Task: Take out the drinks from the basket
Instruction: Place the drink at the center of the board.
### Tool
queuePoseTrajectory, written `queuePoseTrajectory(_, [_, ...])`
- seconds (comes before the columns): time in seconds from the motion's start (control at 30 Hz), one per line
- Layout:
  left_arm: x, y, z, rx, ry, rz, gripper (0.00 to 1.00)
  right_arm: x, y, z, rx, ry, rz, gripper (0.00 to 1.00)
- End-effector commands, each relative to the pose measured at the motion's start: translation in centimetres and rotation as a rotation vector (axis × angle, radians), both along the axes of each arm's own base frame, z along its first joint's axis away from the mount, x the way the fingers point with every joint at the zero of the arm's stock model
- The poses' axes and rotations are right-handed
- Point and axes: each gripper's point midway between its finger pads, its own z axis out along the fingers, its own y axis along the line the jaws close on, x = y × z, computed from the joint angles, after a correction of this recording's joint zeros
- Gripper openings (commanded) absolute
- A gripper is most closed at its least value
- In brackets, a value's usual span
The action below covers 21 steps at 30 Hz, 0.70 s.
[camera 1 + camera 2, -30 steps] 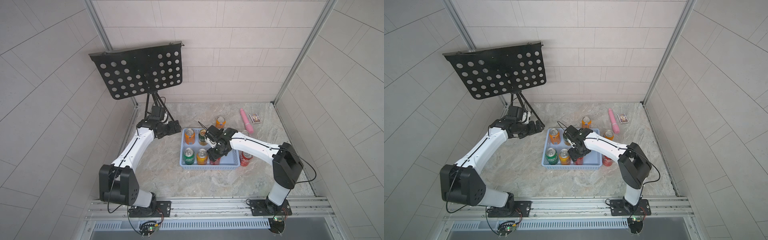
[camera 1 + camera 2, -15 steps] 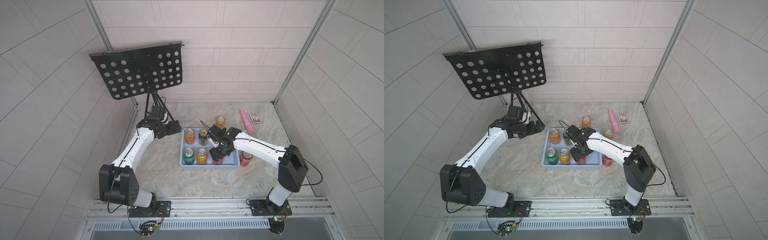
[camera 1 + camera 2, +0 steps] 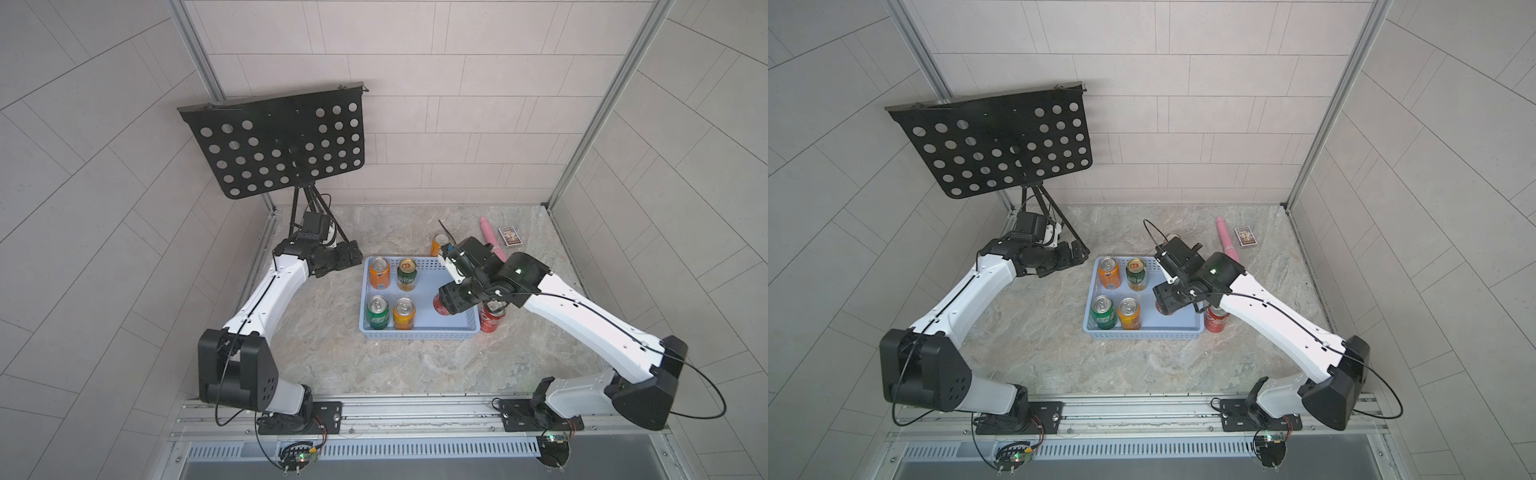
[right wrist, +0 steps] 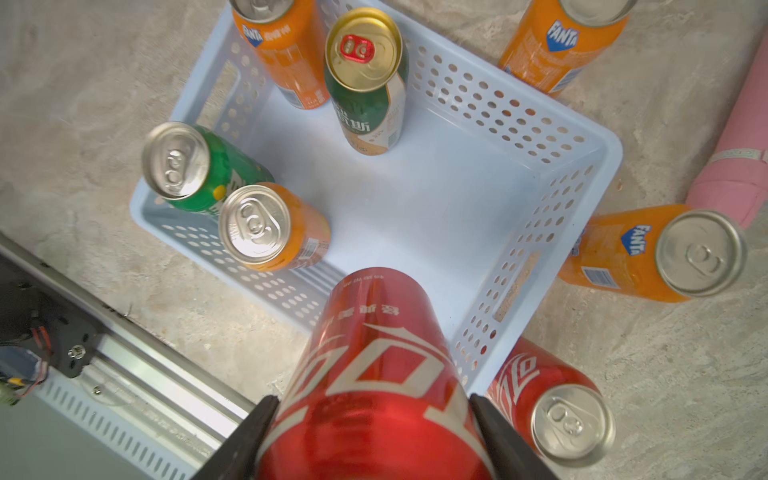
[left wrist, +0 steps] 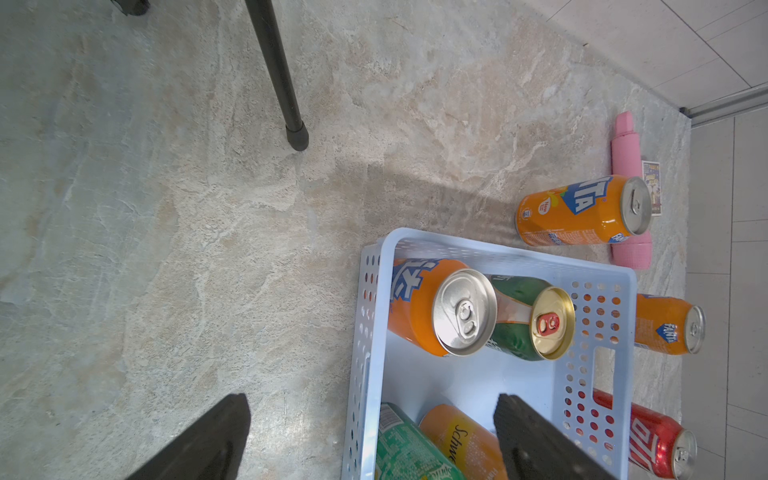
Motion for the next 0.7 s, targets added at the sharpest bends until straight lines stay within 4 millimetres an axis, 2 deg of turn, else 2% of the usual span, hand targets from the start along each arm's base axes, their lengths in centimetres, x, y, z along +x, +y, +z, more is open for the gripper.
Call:
queuePoseTrajectory(0.0, [-0.5,0.2,-0.1,0.012,0.010,-0.003,1.00,-2.0,-0.8,0.8,0.034,-0.011,-0.003,0.31])
queuePoseTrajectory(0.1, [-0.4,0.3,-0.1,0.015,0.009,-0.001,1.00,-3.3,-1.7,0.2,0.031,-0.022,-0.022,0.29])
queuePoseTrajectory(0.37, [-0.5,0.2,-0.2,0.015,0.012,-0.001,1.00,-5.9,-2.1,-2.8,0.014,-0.010,-0.008,0.28])
queuePoseTrajectory(0.53, [-0.5,0.2,-0.3,0.011,0.018,-0.003,1.00,-6.5,-0.8,-5.3,0.020,0.002,0.011,0.28])
queuePoseTrajectory(0.67, [-0.5,0.2,-0.4,0.014,0.019,0.000,1.00,-6.8,0.6,-6.3,0.033,-0.027,0.032,0.27])
